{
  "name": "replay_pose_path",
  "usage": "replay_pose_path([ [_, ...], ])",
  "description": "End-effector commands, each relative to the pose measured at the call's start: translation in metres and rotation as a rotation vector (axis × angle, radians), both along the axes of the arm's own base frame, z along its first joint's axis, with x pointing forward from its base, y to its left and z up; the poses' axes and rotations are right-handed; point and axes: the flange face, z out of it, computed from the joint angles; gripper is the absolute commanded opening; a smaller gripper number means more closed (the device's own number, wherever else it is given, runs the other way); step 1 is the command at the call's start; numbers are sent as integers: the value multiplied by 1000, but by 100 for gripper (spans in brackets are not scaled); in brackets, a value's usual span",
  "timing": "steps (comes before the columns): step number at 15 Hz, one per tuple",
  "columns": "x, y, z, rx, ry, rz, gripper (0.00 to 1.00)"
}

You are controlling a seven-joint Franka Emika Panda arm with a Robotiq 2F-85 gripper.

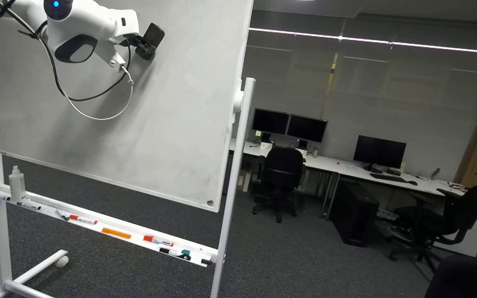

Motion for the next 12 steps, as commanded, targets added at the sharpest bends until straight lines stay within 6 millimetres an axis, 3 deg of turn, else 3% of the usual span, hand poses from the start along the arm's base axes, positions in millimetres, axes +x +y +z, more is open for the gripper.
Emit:
replay_pose_path([
  [1,0,0,0,0,0,0,55],
  [3,0,0,0,0,0,0,55],
  [4,0,0,0,0,0,0,30],
  [10,2,19,0,-33,13,57,30],
  [11,1,4,0,-4,2,9,55],
  [12,1,5,0,-5,2,10,55],
])
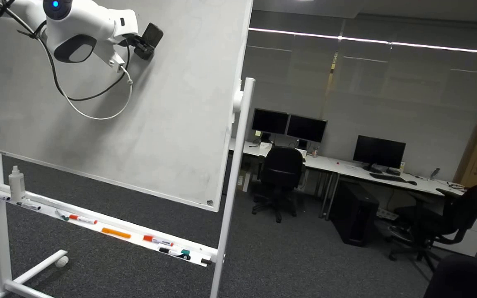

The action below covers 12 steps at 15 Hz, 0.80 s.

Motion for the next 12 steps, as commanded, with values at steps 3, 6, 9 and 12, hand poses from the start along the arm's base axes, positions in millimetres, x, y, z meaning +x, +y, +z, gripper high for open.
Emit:
replay_pose_path([
  [3,0,1,0,-1,0,1,55],
  [6,0,1,0,-1,0,2,30],
  [9,-1,5,6,-2,-12,3,30],
  [12,-1,13,12,-11,-20,15,30],
])
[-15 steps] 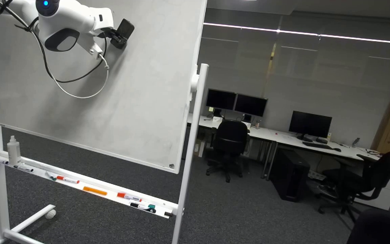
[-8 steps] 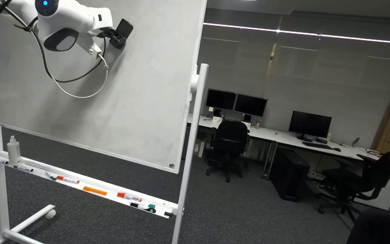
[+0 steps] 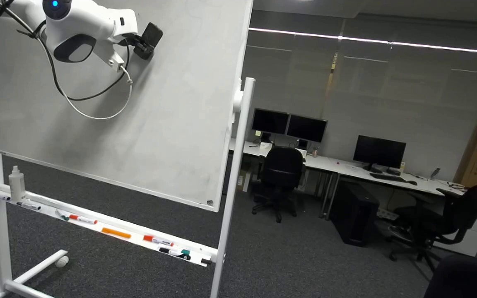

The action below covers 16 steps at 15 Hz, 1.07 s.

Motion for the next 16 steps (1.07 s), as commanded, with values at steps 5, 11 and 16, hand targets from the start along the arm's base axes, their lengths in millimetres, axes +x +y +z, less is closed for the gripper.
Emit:
replay_pose_path([
  [5,-2,36,21,-33,-35,50,30],
  [11,-8,62,53,-87,-79,83,30],
  [16,-18,35,81,-86,-77,78,30],
])
